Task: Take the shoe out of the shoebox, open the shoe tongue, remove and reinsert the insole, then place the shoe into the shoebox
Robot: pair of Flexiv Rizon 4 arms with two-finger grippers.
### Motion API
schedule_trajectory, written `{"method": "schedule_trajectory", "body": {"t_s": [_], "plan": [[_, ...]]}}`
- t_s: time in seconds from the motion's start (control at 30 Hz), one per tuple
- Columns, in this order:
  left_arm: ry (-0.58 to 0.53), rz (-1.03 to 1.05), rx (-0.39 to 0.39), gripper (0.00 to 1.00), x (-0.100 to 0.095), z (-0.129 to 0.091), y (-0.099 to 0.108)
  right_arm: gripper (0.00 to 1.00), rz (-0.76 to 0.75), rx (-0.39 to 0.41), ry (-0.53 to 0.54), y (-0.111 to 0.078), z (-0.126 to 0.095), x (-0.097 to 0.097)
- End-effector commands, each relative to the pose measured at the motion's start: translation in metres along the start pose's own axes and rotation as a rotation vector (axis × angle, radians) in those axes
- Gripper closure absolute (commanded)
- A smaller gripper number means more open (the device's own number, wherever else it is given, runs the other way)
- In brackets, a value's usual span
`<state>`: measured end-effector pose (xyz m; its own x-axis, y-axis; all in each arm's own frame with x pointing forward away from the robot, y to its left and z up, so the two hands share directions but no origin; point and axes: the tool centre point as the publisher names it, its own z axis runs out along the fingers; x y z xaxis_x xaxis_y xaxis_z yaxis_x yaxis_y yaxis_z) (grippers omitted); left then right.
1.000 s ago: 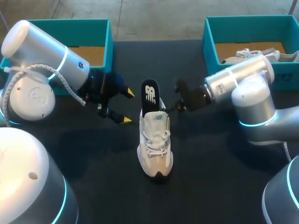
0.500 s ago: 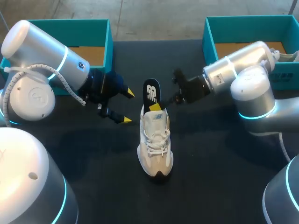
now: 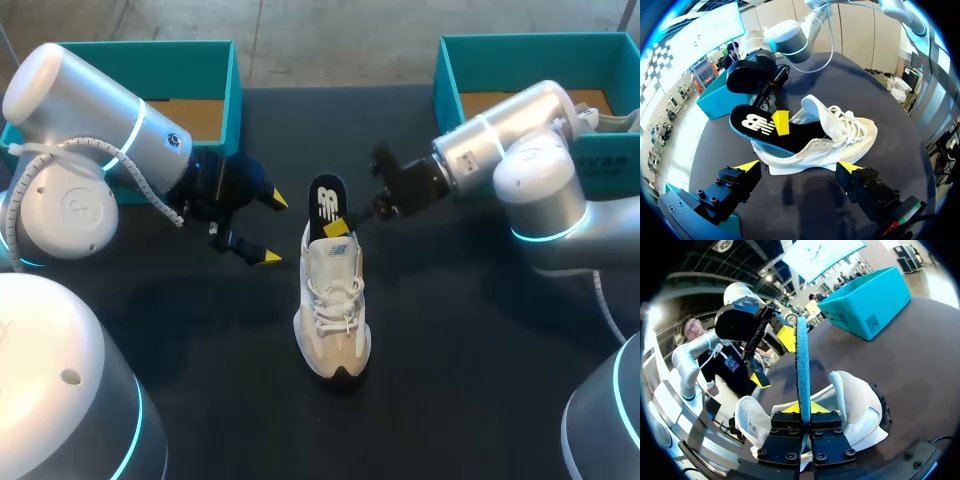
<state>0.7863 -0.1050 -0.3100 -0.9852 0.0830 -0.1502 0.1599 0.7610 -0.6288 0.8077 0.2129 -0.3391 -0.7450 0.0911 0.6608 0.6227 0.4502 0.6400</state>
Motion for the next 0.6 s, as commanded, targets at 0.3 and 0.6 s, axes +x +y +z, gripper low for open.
{"method": "schedule_trajectory", "body": {"t_s": [0.3, 0.6], "plan": [[0.0, 0.0, -0.004, 0.0, 0.001, 0.0, 0.0, 1.0, 0.065, 0.013, 0.039, -0.019, 0.014, 0.014], [0.0, 0.0, -0.004, 0.0, 0.001, 0.0, 0.0, 1.0, 0.114, 0.041, 0.06, -0.028, 0.026, 0.017]]}}
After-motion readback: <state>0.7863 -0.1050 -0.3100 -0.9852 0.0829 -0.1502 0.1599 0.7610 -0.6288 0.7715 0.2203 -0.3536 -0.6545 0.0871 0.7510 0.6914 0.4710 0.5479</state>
